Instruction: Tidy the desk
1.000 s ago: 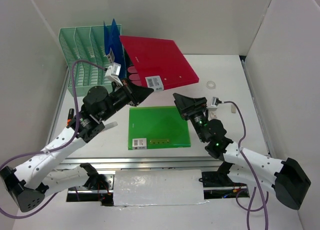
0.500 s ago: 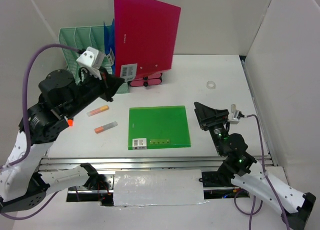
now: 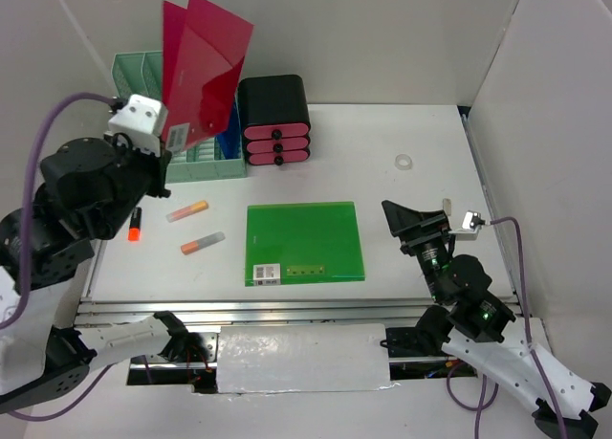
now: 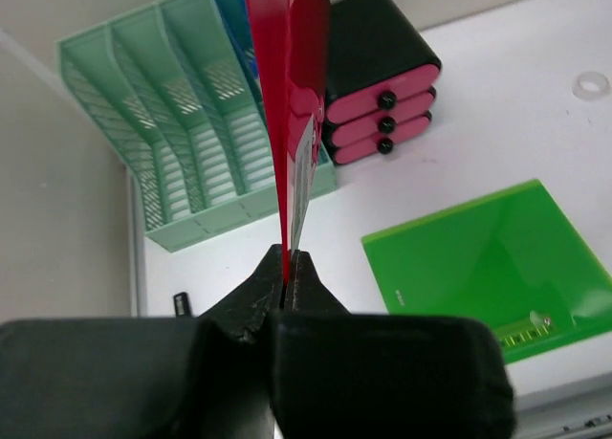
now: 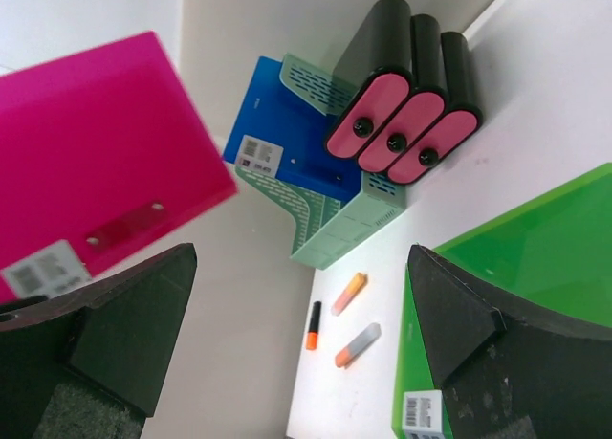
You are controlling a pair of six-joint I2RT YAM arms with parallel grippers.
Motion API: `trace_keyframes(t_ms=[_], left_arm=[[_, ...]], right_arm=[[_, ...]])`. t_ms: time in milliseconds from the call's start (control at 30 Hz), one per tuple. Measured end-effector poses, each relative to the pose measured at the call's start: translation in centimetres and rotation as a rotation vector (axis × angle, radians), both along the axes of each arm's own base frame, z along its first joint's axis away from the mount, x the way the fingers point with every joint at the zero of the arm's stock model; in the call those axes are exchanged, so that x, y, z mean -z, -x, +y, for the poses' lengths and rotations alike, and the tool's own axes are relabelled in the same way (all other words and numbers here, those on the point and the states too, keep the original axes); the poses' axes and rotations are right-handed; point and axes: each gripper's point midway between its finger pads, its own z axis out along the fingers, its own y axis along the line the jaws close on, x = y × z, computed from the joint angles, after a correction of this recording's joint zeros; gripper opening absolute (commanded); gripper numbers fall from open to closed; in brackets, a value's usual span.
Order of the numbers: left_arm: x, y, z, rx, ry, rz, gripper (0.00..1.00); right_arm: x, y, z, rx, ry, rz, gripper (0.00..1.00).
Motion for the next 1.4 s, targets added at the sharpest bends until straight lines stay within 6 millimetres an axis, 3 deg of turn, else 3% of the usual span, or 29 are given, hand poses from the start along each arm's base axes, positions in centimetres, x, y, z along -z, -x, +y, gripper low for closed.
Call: trace_keyframes(t_ms=[200,433,567,800,1000,1167,1400], left_arm=[[-2.9,2.5,3.6,-0.079,0.048,-0.073,0.00],[-1.7,4.8,8.0,-0.228,0.049,-0.087,0.00],[-1.4,3.8,8.2,-0.296,0.025,-0.068,0.00],[0.1,1.8,6.0,-0.275,-0.005,-0.004,0.00],[0.9,2.3,4.0,-0.169,0.063,0.033,0.00],[1.7,4.8,3.0,-0.035,0.148,0.054,0.00],[1.4,8.7,0.8,0.206,0.259,0.058,0.00]], right_arm=[[0.2,0.4,0.2,-0.028,0.063,0.011,1.00],[-1.2,1.4,0.2,-0.070,0.084,-0.016,1.00],[-1.4,2.0,0.1,-0.089,0.089,-0.024,1.00],[-1.7,2.7,0.9,-0.155,0.173,-0.067,1.00],[-2.5,3.2,6.1,-0.389,0.415,-0.178,1.00],[-3.3,2.7,12.2,-0.621,0.589,-0.292,1.00],[-1.4,0.5,18.9,-0.822,0.669,-0.353,1.00]])
